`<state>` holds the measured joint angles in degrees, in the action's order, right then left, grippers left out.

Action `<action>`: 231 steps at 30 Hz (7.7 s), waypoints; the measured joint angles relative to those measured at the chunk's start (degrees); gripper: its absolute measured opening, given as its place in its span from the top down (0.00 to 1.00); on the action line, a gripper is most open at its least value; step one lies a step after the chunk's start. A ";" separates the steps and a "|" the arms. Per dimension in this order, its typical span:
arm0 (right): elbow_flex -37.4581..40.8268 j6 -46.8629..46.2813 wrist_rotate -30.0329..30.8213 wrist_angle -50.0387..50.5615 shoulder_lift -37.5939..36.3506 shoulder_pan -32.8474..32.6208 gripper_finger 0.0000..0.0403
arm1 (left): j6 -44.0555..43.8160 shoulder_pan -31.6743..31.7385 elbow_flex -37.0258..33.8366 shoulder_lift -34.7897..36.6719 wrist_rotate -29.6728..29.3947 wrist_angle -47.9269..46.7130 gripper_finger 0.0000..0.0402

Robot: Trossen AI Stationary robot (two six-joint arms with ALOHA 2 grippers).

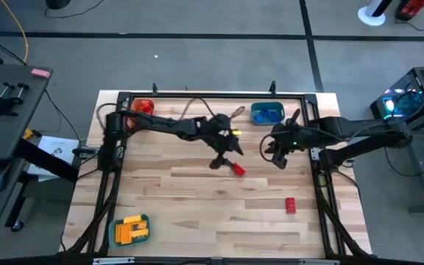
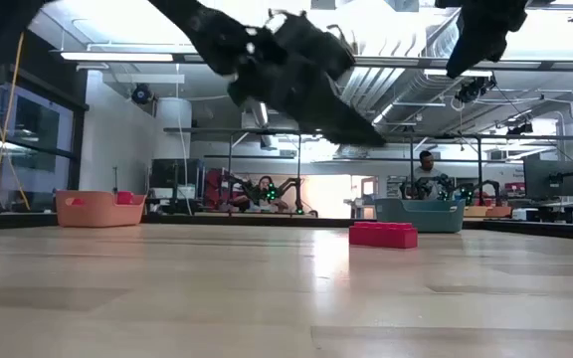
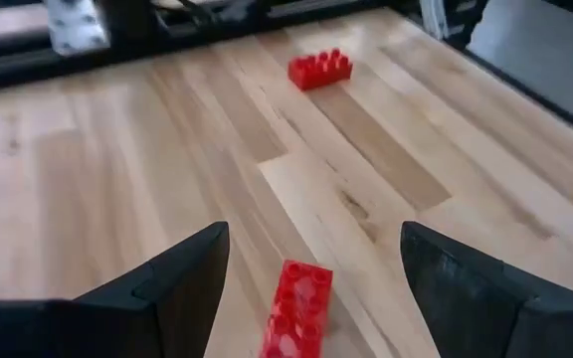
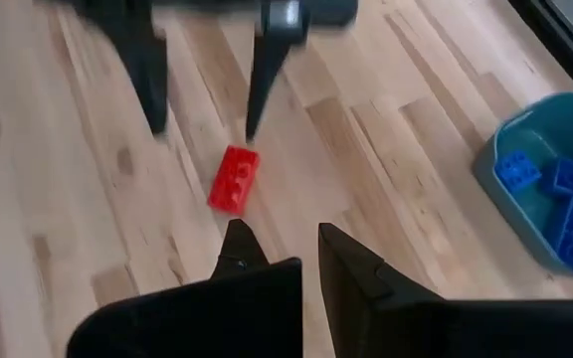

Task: Sort blocks
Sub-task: Put the red game piece into the orange bin

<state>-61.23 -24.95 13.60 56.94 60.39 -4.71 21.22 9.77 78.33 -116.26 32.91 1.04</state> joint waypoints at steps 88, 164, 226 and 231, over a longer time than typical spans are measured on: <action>0.66 -6.24 -31.78 -13.18 9.81 5.93 1.00 | -48.90 23.44 -43.08 45.75 -30.06 17.82 0.25; 12.35 -52.76 -27.67 -15.88 33.47 -35.63 1.00 | -28.21 12.76 -35.52 37.12 -11.61 17.38 0.25; 20.07 -9.69 0.97 -1.80 -15.24 -0.42 1.00 | -58.30 -23.67 2.45 0.62 -46.22 -17.72 0.25; 21.65 -9.57 0.86 -4.18 -15.79 -2.51 1.00 | -48.38 -25.95 2.56 -1.45 -52.49 -17.03 0.25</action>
<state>-39.58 -34.52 14.46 52.76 44.60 -7.23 -27.16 -16.18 80.88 -117.71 -19.58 -15.99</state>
